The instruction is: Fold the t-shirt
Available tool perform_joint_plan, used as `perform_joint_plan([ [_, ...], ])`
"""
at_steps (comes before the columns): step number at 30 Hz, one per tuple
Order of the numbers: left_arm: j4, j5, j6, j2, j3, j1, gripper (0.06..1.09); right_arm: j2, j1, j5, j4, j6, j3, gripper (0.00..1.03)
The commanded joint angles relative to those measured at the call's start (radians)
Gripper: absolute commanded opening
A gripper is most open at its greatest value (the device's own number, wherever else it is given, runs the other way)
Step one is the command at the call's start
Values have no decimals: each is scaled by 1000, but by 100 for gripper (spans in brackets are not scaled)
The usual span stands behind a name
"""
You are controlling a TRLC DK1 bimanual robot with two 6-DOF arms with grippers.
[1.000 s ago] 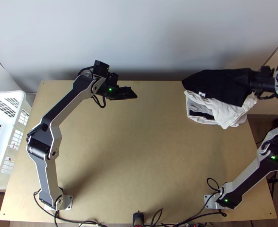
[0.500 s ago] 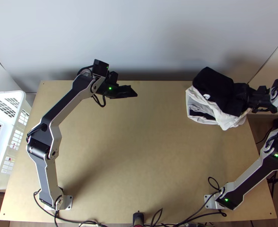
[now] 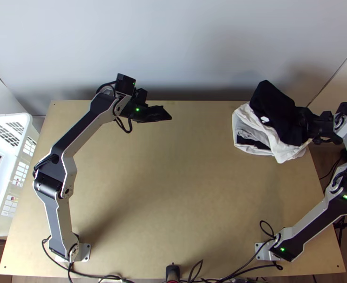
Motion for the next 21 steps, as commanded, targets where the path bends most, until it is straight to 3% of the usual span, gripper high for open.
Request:
perform_joint_plan([
  [1,9,0,-7,1,2,-3,104,-64,3,6,10,0,-17,35],
  [3,11,0,-9,1,2,-3,104,-77,3,9,10,-2,-20,45],
  [9,11,0,-9,0,2,-3,104,-112,-6,73,10,-31,-23,60],
  [21,18,1,-15,-2,2,-2,104,-299,16,303,47,-198,-32,63],
])
